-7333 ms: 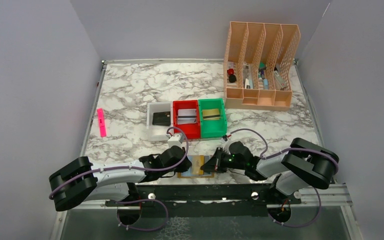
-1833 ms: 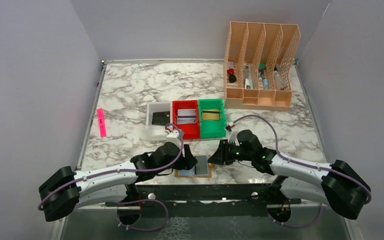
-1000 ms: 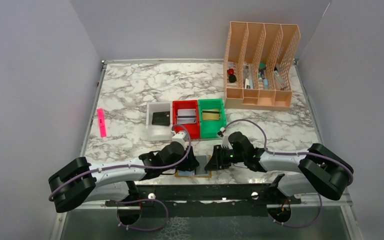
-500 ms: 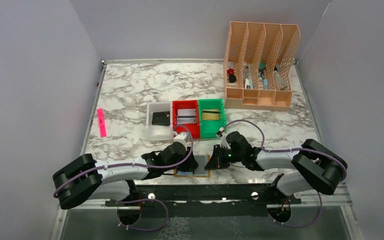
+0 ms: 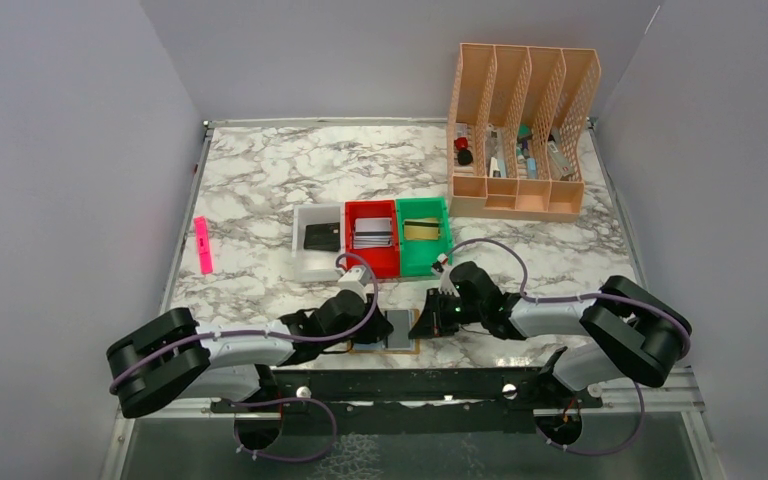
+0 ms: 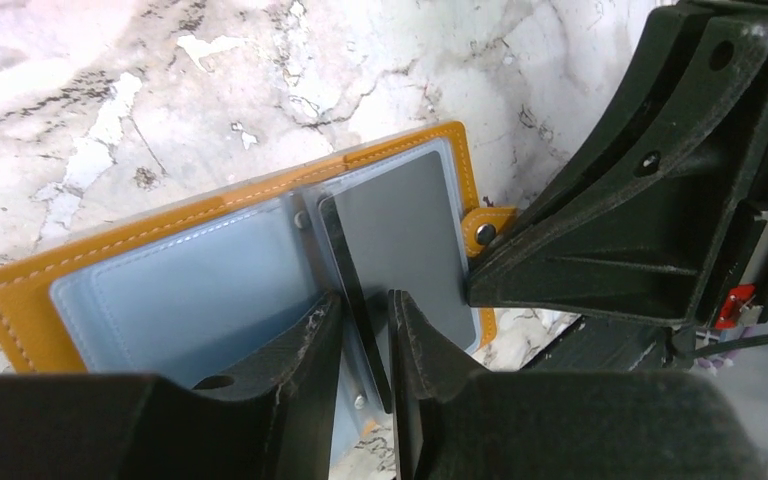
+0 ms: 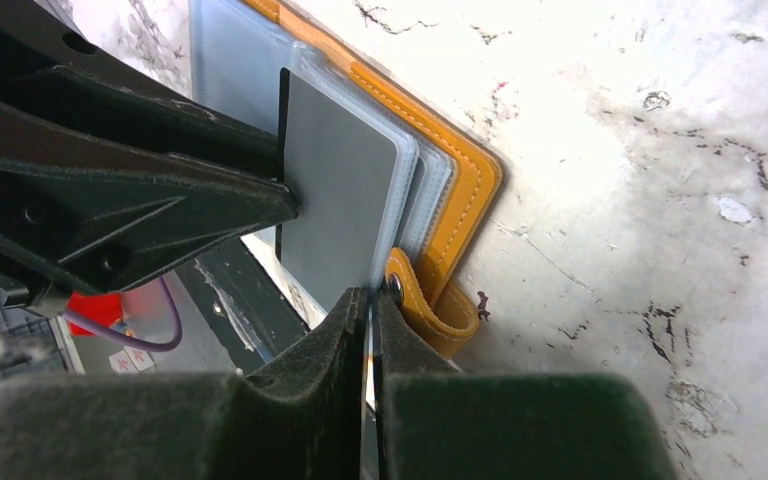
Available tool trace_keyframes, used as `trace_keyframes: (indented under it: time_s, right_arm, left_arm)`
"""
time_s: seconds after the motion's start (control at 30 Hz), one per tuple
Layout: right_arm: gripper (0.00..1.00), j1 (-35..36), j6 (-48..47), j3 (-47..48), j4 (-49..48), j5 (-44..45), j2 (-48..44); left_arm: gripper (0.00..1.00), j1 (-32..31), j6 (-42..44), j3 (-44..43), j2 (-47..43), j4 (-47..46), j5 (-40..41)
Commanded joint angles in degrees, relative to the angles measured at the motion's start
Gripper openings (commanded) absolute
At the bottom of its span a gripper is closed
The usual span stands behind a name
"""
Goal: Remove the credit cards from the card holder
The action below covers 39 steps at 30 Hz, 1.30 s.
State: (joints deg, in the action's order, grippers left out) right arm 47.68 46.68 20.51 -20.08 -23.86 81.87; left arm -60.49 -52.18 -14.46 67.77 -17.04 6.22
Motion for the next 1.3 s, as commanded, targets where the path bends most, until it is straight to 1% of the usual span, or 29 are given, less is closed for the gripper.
trace_keyframes:
  time_s: [0.0,0.2,0.33,0.5,0.8,0.93,1.0,1.17,1.27]
  right_arm:
    - [0.09,0.4,-0.8,-0.1,2.0,2.9,2.0]
    - [0.08,0.4,-0.7,0.3,0.8,2.0,3.5]
    - [0.08,0.4,-0.4,0.4,1.9,3.9,3.7]
    - [0.05,0.4,-0.2,0.6,3.2,5.5,3.2]
    - [0.04,0.4,-0.7,1.6,4.7,6.4,2.7]
    - [0.04,0.4,-1.4,2.4,6.9,7.3,1.4]
    - [0.04,0.4,-2.0,2.8,6.8,6.0,-0.4]
    - [0.13,0.5,-3.0,3.5,2.5,-0.6,-4.7]
    - [0.21,1.6,-4.4,5.9,3.3,-1.7,-4.9]
  left_arm:
    - [0.26,0.1,-1.8,1.5,1.8,-2.0,1.6]
    - [0.19,0.0,-2.4,2.8,-0.4,-2.7,2.4]
    - [0.13,0.1,-2.9,4.5,-3.3,-2.8,3.3]
    - [0.0,0.1,-3.4,6.9,-7.3,-2.1,5.1]
    - [0.0,0.1,-2.5,6.3,-10.0,3.5,6.9]
    - [0.0,0.1,-2.3,6.3,-11.8,5.5,7.6]
    - [0.0,0.1,-2.2,6.5,-13.0,6.3,7.8]
    - [0.0,0.1,-2.5,7.2,-14.3,5.9,7.9]
    - [0.0,0.1,-2.5,6.9,-13.9,5.5,7.6]
